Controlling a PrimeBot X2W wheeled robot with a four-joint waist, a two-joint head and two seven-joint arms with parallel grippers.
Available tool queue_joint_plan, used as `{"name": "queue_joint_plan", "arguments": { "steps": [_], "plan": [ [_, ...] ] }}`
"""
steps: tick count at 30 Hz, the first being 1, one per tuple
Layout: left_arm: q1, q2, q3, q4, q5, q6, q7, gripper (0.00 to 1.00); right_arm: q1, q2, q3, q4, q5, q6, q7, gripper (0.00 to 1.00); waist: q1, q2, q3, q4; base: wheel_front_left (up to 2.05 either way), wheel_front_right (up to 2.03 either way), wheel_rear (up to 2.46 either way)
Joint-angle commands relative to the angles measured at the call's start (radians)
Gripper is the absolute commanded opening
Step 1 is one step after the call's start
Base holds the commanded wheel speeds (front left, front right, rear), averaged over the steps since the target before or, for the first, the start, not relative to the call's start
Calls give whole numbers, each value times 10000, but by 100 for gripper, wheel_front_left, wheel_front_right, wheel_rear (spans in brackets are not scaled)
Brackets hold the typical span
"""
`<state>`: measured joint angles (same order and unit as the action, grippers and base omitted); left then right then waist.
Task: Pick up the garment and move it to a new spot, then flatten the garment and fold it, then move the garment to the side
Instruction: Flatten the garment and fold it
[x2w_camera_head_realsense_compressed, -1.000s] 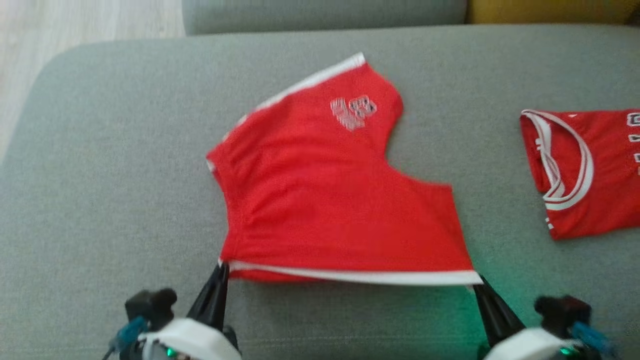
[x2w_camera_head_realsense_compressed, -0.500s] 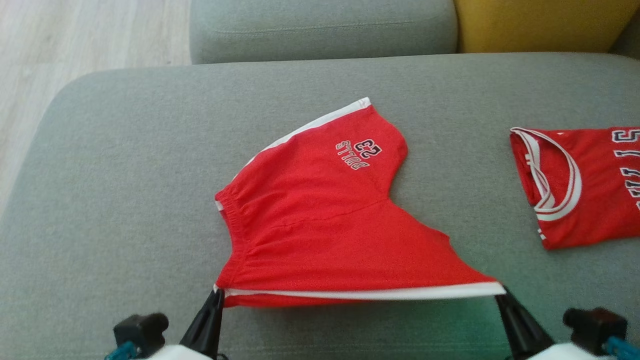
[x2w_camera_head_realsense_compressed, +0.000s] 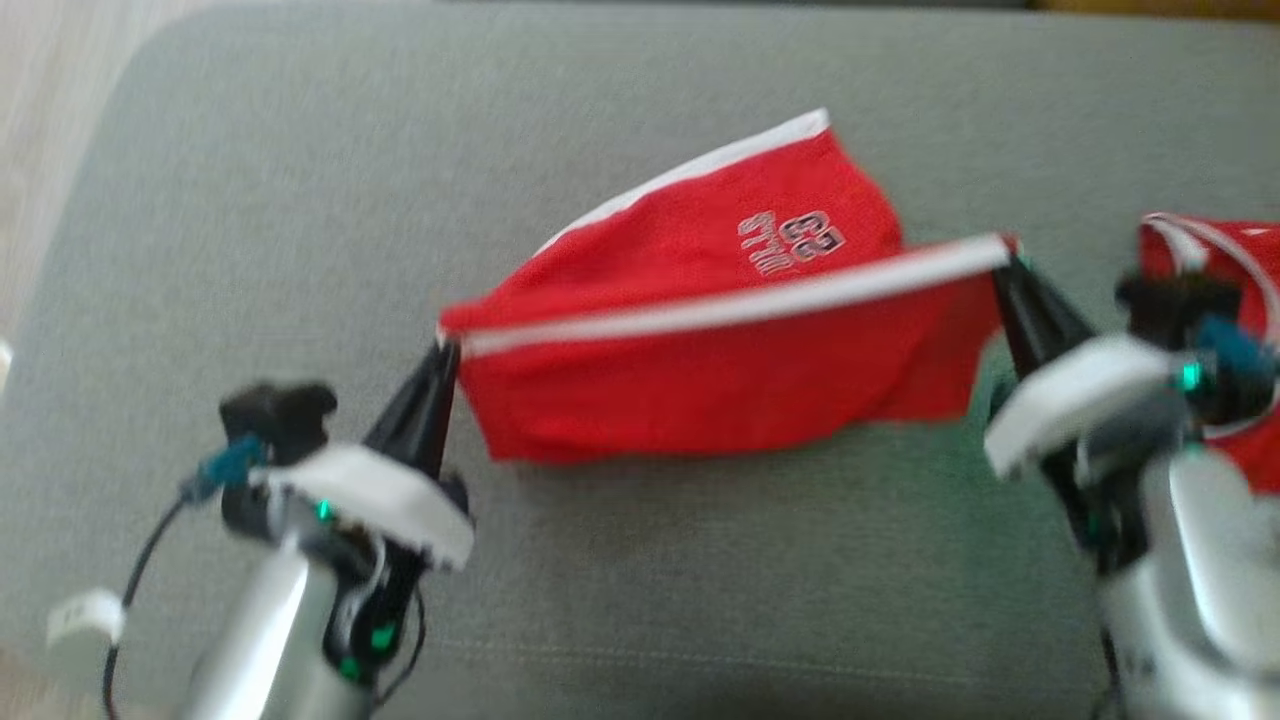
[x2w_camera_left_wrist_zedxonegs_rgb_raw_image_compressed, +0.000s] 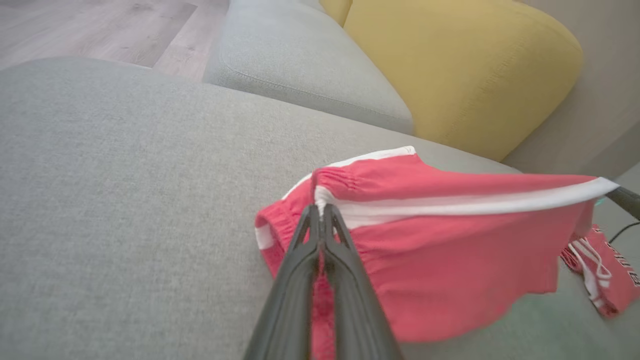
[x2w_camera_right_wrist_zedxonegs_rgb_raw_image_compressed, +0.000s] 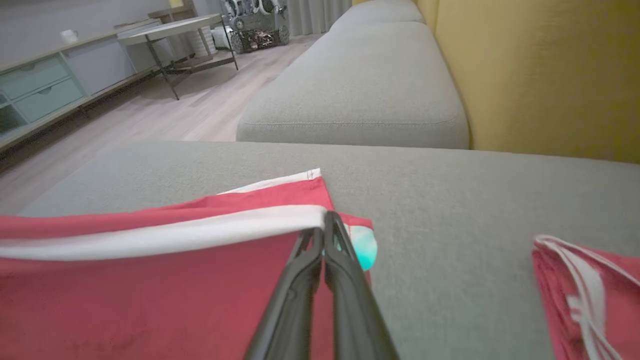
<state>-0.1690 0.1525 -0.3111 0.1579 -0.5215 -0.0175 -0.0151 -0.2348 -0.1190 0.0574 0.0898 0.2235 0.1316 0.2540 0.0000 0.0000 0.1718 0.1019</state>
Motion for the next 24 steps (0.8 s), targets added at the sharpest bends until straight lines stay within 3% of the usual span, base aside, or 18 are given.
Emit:
{"name": "queue_joint_plan", "arguments": {
  "steps": [1, 8, 21, 22, 23, 24],
  "plan": [
    [-926, -28, 395, 109, -112, -105, -202, 0, -1117, -198, 397, 350, 175, -9, -166, 0, 0, 0, 677, 493, 0, 0, 0],
    [-2724, -554, 415, 1619, -688, -505, -431, 0, -3832, -557, 1120, 3193, 687, -9, -956, 0, 0, 0, 1516, 1083, 0, 0, 0],
    [-4386, -939, -134, 4068, -1617, -977, -848, 0, -6684, -851, 2335, 7129, 1323, -9, -2531, 0, 0, 0, 2166, 1521, 0, 0, 0],
    [-4453, -950, -220, 4211, -1665, -1001, -879, 13, -6830, -862, 2431, 7367, 1377, -9, -2683, 12, 0, 0, 2184, 1525, 0, 0, 0],
    [-4502, -959, -308, 4343, -1716, -1022, -903, 60, -6959, -870, 2522, 7606, 1412, -9, -2810, 42, 0, 0, 2196, 1525, 0, 0, 0],
    [-4540, -966, -385, 4448, -1761, -1039, -952, 100, -7070, -860, 2611, 7787, 1450, -9, -3007, 100, 0, 0, 2201, 1521, 0, 0, 0]
  ]
}}
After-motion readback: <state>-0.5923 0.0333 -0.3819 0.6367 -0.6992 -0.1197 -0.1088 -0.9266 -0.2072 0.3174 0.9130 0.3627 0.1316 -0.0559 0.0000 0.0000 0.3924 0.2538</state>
